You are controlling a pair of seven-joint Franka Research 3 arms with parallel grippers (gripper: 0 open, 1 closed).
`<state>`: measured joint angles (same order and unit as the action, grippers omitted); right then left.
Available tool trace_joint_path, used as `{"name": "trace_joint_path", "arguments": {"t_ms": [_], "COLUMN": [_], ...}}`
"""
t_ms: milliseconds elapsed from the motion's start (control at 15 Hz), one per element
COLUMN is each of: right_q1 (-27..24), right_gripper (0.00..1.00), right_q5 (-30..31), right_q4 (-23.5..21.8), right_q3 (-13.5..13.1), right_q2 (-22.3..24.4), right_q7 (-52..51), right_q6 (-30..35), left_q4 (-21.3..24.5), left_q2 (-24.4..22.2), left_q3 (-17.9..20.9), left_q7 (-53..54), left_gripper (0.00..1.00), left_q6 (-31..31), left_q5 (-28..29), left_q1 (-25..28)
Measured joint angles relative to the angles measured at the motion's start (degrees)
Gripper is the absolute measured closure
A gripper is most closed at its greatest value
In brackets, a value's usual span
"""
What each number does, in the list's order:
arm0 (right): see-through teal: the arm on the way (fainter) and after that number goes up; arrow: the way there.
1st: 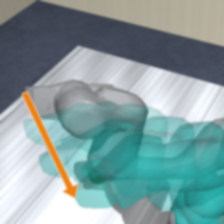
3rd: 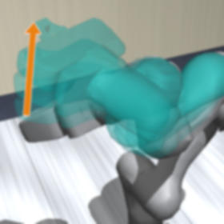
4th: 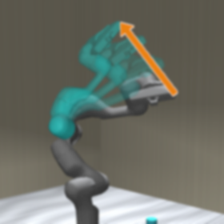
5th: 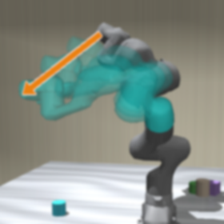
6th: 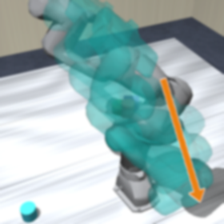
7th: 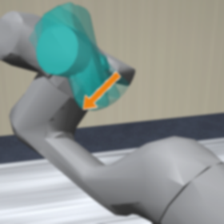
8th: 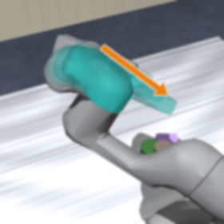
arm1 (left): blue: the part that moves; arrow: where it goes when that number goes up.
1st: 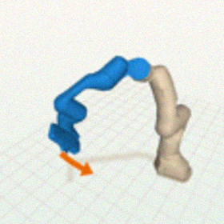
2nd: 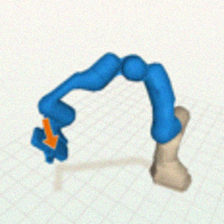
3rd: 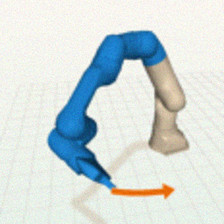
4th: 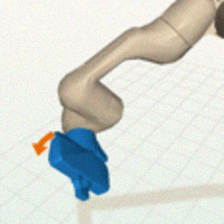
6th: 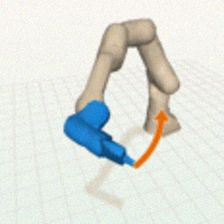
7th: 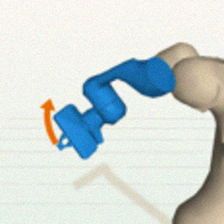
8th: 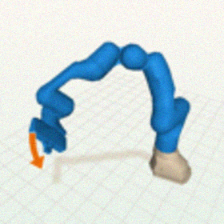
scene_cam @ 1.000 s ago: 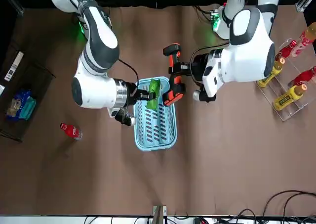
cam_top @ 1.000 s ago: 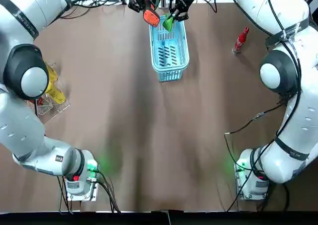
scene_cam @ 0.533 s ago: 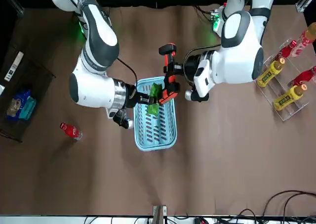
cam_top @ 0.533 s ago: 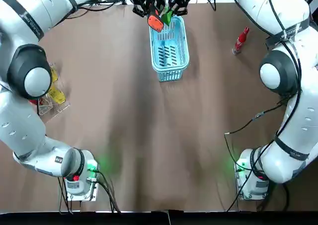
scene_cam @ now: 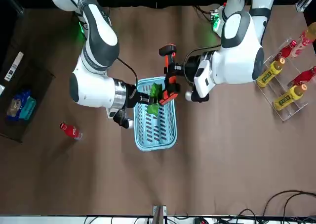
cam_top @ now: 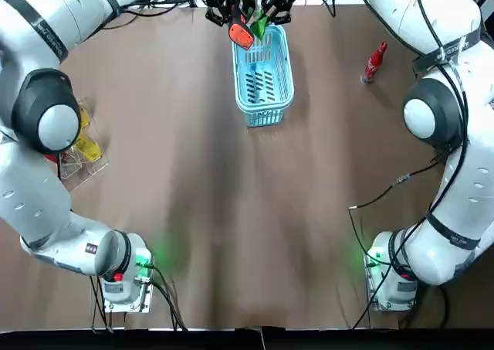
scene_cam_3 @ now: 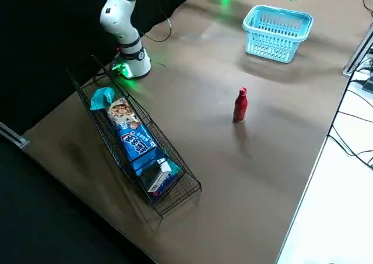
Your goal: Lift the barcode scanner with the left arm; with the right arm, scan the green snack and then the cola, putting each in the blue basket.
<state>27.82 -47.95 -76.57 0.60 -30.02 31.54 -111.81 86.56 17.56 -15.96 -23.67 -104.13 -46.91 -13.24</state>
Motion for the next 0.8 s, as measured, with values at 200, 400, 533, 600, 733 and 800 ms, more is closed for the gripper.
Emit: {"name": "trace_joint_path", "arguments": {"t_ms": [200,400,533,600,733,800], "right_q1": [0.00,0.00,0.00,0.00,0.00,0.00], "right_gripper": [0.83,0.83,0.83,0.83,0.83,0.83], "right_q5": [0.00,0.00,0.00,0.00,0.02,0.13], "right_q4": [0.00,0.00,0.00,0.00,0.00,0.00], "right_q3": [-0.01,-0.01,-0.02,-0.02,-0.07,-0.16], "right_q2": [0.00,0.00,0.00,0.00,-0.01,-0.05], "right_q7": [0.00,0.00,0.00,0.00,-0.03,-0.09], "right_q6": [-0.01,-0.02,-0.02,-0.02,-0.02,0.01], "left_q4": [-0.50,-0.80,-0.83,-0.83,-0.83,-0.82], "left_q2": [-0.11,-0.61,-0.83,-0.86,-0.87,-0.87], "left_q3": [0.79,1.65,1.76,1.81,1.82,1.84], "left_q7": [-0.01,-0.10,-0.10,-0.10,-0.17,-0.20], "left_gripper": [0.63,0.63,0.63,0.63,0.63,0.63], "left_q6": [0.02,0.05,0.83,1.57,2.37,2.68], "left_q5": [2.24,8.34,14.45,17.87,23.96,26.80], "left_q1": [0.71,2.15,3.56,3.92,4.14,4.32]}}
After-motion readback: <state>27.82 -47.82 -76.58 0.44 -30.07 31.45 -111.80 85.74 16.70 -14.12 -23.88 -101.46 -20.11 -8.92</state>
